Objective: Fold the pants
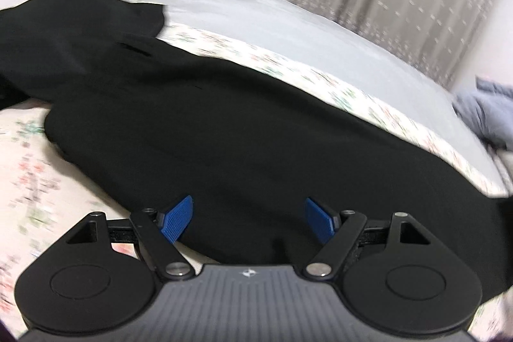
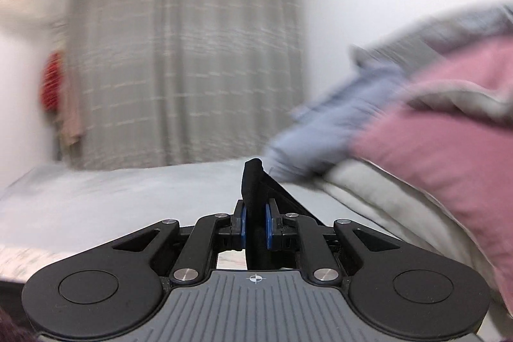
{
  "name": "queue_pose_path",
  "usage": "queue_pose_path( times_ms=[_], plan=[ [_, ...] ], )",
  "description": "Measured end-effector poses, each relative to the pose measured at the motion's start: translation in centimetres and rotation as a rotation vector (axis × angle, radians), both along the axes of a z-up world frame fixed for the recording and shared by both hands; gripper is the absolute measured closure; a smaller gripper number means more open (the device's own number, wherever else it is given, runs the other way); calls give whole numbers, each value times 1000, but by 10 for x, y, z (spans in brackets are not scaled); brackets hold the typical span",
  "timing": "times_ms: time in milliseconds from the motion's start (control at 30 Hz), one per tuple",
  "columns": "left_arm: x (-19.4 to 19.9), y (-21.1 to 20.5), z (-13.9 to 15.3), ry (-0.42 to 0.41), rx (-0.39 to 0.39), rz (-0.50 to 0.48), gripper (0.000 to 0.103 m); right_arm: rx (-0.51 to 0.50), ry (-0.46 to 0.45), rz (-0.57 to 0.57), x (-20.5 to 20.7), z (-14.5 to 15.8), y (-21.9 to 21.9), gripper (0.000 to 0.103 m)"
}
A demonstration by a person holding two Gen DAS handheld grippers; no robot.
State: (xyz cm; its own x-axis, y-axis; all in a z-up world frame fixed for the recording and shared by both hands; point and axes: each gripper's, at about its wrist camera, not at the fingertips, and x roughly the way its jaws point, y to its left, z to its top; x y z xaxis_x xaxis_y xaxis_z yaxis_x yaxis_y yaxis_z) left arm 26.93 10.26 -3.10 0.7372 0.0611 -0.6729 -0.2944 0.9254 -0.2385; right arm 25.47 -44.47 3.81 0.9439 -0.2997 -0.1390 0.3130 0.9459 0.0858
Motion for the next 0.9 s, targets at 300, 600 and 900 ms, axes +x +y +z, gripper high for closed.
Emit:
queue_pose_path(
  times_ms=[300,600,900],
  plan=[
    [-27,56,16,-26,-21,62,13,-372,140,495,-1,-42,215,92],
    [-23,60,5,-6,-94,25,13,-478,311,632,-27,-100,301,92],
    [-19,49,1,0,-43,-59,13,64,339,707,-30,-57,245,28]
  ],
)
